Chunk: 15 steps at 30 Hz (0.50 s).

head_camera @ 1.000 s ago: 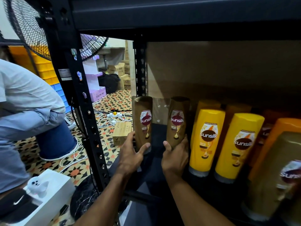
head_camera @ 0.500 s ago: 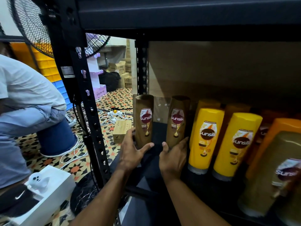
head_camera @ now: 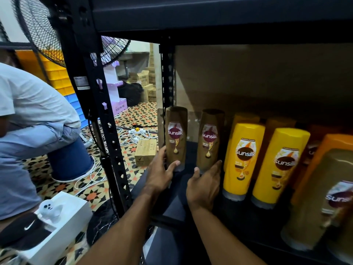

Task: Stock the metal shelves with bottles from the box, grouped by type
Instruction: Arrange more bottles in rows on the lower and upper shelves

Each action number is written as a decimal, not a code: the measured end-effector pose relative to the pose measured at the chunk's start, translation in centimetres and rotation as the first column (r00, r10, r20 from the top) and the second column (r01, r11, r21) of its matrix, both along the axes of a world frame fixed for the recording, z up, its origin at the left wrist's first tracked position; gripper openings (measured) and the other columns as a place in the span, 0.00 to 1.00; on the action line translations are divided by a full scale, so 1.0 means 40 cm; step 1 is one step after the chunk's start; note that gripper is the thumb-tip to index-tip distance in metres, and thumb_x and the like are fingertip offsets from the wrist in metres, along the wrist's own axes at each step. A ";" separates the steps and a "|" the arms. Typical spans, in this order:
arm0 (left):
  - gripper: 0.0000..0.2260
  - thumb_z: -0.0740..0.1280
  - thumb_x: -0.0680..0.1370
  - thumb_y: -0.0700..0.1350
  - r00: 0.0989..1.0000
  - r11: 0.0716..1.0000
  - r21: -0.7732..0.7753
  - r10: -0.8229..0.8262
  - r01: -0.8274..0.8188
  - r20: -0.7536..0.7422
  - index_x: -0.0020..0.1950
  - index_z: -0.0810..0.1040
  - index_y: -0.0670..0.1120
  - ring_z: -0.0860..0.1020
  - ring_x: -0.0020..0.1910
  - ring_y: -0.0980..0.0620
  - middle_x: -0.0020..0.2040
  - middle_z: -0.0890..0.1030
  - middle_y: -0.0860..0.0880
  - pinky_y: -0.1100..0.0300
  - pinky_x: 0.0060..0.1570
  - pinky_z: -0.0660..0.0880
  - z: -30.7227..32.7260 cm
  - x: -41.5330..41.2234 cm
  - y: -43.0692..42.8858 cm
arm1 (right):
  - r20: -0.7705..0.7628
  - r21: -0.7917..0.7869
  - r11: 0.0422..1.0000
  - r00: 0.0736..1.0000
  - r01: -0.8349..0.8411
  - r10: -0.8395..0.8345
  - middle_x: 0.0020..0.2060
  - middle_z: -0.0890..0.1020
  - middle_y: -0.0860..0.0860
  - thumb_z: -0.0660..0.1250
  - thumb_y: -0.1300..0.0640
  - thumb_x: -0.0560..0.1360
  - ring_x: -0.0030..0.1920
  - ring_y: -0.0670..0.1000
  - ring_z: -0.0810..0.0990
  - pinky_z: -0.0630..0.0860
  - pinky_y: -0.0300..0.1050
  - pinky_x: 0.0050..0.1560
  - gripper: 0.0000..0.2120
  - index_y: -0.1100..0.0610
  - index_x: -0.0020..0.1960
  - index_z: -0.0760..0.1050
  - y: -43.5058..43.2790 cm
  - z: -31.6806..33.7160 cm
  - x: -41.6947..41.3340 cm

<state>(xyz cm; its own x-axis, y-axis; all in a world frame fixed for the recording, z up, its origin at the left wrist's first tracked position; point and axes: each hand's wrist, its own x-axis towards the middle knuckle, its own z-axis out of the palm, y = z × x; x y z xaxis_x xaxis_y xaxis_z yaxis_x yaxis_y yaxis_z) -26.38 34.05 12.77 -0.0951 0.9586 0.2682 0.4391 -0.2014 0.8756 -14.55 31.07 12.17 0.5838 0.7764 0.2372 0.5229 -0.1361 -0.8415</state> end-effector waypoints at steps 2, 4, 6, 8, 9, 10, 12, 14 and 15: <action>0.23 0.71 0.79 0.49 0.999 1.000 -0.028 -0.003 0.002 -0.046 0.71 0.67 0.61 0.77 0.63 0.55 0.60 0.78 0.61 0.40 0.68 0.73 0.000 0.006 0.017 | -0.005 0.012 1.000 1.000 0.010 -0.010 0.79 0.61 0.60 0.67 0.54 0.79 0.77 0.59 0.63 0.63 0.50 0.74 0.38 0.62 0.81 0.50 0.004 0.001 0.003; 0.23 0.71 0.77 0.55 0.996 0.998 -0.068 -0.015 0.008 -0.091 0.69 0.67 0.64 0.77 0.66 0.53 0.59 0.78 0.64 0.36 0.71 0.67 -0.006 0.011 0.034 | -0.007 0.017 1.000 1.000 0.011 -0.011 0.79 0.61 0.60 0.67 0.54 0.80 0.77 0.59 0.62 0.63 0.50 0.74 0.37 0.62 0.81 0.51 0.004 0.001 0.007; 0.26 0.72 0.72 0.64 0.988 0.997 -0.075 0.009 -0.021 -0.155 0.68 0.68 0.63 0.75 0.66 0.53 0.61 0.79 0.63 0.41 0.73 0.60 -0.010 0.018 0.043 | -0.022 0.030 1.000 1.000 -0.003 0.004 0.78 0.61 0.61 0.66 0.55 0.80 0.77 0.59 0.62 0.62 0.50 0.74 0.36 0.62 0.81 0.51 0.005 0.000 0.004; 0.34 0.73 0.66 0.72 0.981 0.994 -0.047 0.090 -0.100 -0.170 0.66 0.66 0.63 0.75 0.63 0.55 0.61 0.80 0.62 0.48 0.65 0.58 -0.003 0.031 0.045 | -0.037 0.042 0.999 0.999 -0.009 0.010 0.78 0.62 0.62 0.66 0.56 0.80 0.77 0.60 0.62 0.61 0.50 0.74 0.36 0.63 0.81 0.52 0.007 0.000 0.003; 0.35 0.73 0.63 0.73 0.978 0.990 -0.036 0.129 -0.137 -0.166 0.65 0.66 0.63 0.76 0.61 0.55 0.60 0.80 0.61 0.49 0.63 0.58 0.002 0.040 0.045 | -0.040 0.043 0.999 0.999 -0.007 0.008 0.78 0.62 0.62 0.67 0.57 0.80 0.77 0.60 0.62 0.60 0.50 0.74 0.36 0.64 0.81 0.52 0.006 -0.001 0.002; 0.35 0.73 0.62 0.73 0.973 0.986 -0.022 0.162 -0.168 -0.167 0.64 0.67 0.63 0.76 0.60 0.55 0.58 0.80 0.61 0.49 0.62 0.59 0.005 0.047 0.049 | -0.038 0.050 0.999 0.999 -0.005 0.006 0.77 0.62 0.62 0.67 0.57 0.79 0.77 0.60 0.63 0.60 0.50 0.74 0.36 0.64 0.80 0.53 0.007 -0.001 0.001; 0.32 0.74 0.63 0.72 0.960 0.979 -0.012 0.197 -0.203 -0.199 0.60 0.69 0.60 0.77 0.59 0.53 0.56 0.81 0.60 0.45 0.64 0.62 0.011 0.059 0.058 | -0.036 0.061 0.998 0.999 0.003 -0.001 0.77 0.63 0.63 0.67 0.58 0.79 0.76 0.61 0.63 0.61 0.50 0.74 0.36 0.65 0.80 0.53 0.008 -0.001 0.000; 0.28 0.76 0.65 0.69 0.953 0.975 0.005 0.219 -0.223 -0.211 0.58 0.70 0.60 0.78 0.58 0.52 0.54 0.81 0.59 0.43 0.65 0.65 0.008 0.062 0.070 | -0.035 0.058 0.998 0.999 0.001 0.001 0.77 0.63 0.63 0.66 0.59 0.79 0.76 0.61 0.63 0.61 0.50 0.74 0.35 0.65 0.80 0.53 0.010 -0.001 0.002; 0.27 0.76 0.65 0.68 0.950 0.973 0.018 0.227 -0.229 -0.214 0.57 0.70 0.60 0.79 0.57 0.51 0.54 0.82 0.59 0.42 0.65 0.66 0.007 0.061 0.073 | -0.036 0.058 0.998 0.999 -0.002 0.004 0.77 0.63 0.63 0.66 0.60 0.79 0.76 0.61 0.63 0.61 0.50 0.74 0.35 0.64 0.80 0.53 0.011 -0.001 0.002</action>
